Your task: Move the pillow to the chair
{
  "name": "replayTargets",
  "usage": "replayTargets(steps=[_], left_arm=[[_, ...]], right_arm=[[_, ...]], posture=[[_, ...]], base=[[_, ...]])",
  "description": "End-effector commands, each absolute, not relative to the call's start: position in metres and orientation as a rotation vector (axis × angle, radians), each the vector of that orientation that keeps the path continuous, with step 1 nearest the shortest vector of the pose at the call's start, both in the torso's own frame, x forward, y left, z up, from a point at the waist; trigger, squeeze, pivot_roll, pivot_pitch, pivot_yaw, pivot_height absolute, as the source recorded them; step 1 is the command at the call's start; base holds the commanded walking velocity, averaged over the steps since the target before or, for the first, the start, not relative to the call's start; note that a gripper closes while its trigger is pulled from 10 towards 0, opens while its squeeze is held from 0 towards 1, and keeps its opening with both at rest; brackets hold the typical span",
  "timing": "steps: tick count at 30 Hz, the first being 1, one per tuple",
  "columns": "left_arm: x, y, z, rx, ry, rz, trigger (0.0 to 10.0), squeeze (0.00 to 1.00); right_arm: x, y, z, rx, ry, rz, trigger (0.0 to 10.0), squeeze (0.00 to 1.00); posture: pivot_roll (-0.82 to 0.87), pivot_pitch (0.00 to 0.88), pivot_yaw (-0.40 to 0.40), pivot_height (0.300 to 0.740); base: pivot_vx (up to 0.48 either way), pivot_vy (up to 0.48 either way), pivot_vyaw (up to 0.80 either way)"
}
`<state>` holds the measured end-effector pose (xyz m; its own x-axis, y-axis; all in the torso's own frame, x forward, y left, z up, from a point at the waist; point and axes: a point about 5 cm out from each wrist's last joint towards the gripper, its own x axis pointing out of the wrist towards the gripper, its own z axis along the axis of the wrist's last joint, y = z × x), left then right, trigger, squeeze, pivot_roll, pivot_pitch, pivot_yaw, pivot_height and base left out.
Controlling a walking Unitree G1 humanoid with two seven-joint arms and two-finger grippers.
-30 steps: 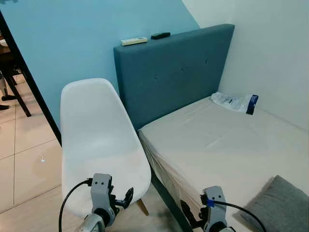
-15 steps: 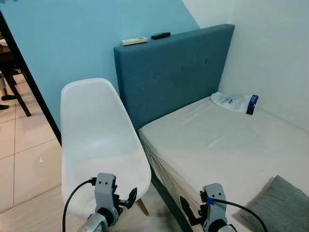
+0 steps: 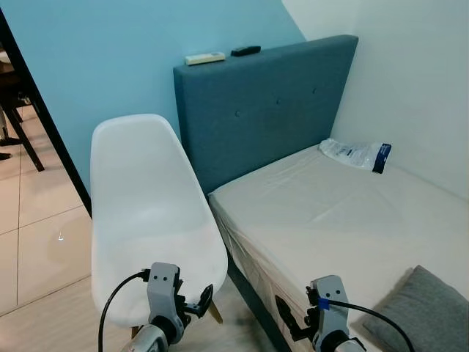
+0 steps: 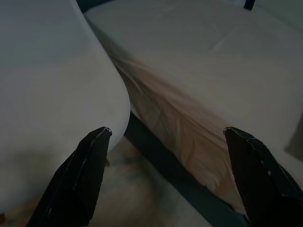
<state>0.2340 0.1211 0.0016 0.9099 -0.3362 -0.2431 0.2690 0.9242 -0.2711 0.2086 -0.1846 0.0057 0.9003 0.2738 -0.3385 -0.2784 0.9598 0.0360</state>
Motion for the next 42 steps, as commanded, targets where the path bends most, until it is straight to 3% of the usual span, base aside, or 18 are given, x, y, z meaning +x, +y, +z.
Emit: replayTargets(steps=[1, 17, 33, 42], left_arm=[[0.237, 0.118, 0.007, -0.245, 0.277, -0.319, 10.0, 0.00], [0.253, 0.109, 0.020, -0.248, 0.241, -0.360, 10.0, 0.00], [0.270, 0.127, 0.037, -0.216, 0.184, -0.324, 10.0, 0.00], [0.269, 0.123, 0.039, -0.228, 0.177, -0.323, 10.0, 0.00]], right_arm=[[0.209, -0.186, 0.008, -0.007, 0.350, 0.276, 10.0, 0.00], [0.220, -0.190, 0.029, -0.024, 0.290, 0.249, 10.0, 0.00], [0.229, -0.172, 0.033, -0.028, 0.273, 0.278, 10.0, 0.00], [0.228, -0.176, 0.037, -0.071, 0.272, 0.276, 10.0, 0.00]], posture=[[-0.05, 0.041, -0.026, 0.740], [-0.06, 0.038, 0.000, 0.740], [-0.03, 0.036, 0.004, 0.740], [-0.05, 0.046, -0.004, 0.740]], base=[[0.000, 0.000, 0.00], [0.000, 0.000, 0.00], [0.000, 0.000, 0.00], [0.000, 0.000, 0.00]])
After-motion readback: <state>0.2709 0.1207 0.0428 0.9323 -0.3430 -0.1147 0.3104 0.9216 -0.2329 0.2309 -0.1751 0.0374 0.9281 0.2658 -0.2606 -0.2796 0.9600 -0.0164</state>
